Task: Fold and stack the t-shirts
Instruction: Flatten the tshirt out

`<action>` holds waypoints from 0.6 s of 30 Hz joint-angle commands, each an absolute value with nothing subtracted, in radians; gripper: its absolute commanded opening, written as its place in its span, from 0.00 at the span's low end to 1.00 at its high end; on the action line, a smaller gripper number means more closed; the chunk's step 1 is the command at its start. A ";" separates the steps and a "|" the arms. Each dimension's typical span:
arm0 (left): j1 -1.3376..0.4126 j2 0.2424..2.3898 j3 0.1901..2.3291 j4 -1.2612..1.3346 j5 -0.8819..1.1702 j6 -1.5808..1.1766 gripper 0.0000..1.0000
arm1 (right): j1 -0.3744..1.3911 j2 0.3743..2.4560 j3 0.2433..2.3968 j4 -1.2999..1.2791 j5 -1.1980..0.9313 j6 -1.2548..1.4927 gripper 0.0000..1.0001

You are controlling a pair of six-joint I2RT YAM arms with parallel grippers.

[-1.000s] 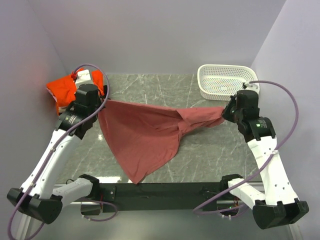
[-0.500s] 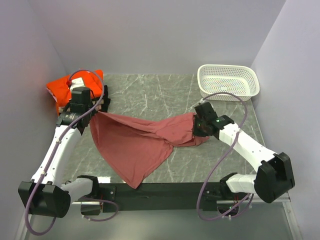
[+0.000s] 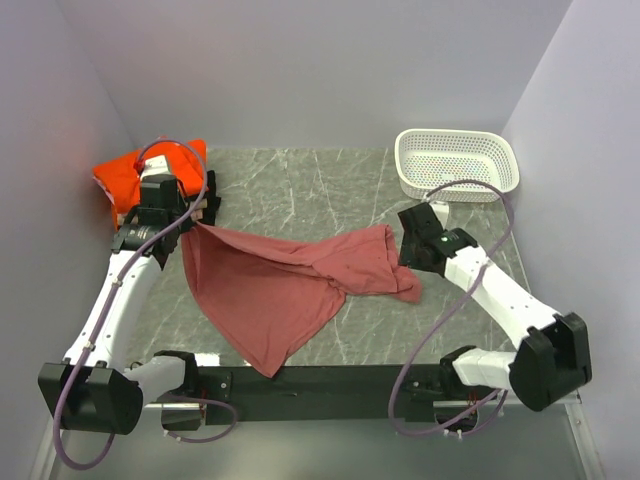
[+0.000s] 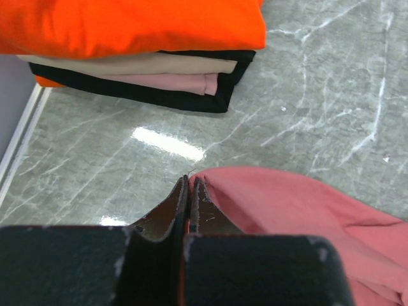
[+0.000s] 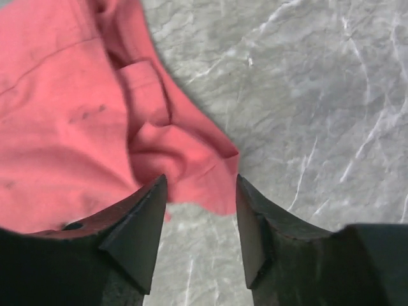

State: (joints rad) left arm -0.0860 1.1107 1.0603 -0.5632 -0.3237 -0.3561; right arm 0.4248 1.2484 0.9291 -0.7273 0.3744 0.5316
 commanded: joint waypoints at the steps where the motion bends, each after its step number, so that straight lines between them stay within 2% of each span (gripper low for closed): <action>1: -0.080 1.114 1.060 -0.520 -0.287 -0.342 0.00 | 0.426 1.142 0.942 -0.759 0.335 0.520 0.56; 5: -0.080 1.111 1.057 -0.520 -0.284 -0.342 0.01 | 0.429 1.062 0.890 -0.700 0.151 0.518 0.56; 18: -0.078 1.121 1.058 -0.520 -0.272 -0.341 0.00 | 0.430 1.186 0.741 -0.555 0.043 0.512 0.56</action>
State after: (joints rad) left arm -0.0834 1.1240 1.0599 -0.5575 -0.2848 -0.3557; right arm 0.4255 1.1793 0.7506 -0.6468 0.0875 0.5259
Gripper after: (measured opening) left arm 0.031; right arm 0.558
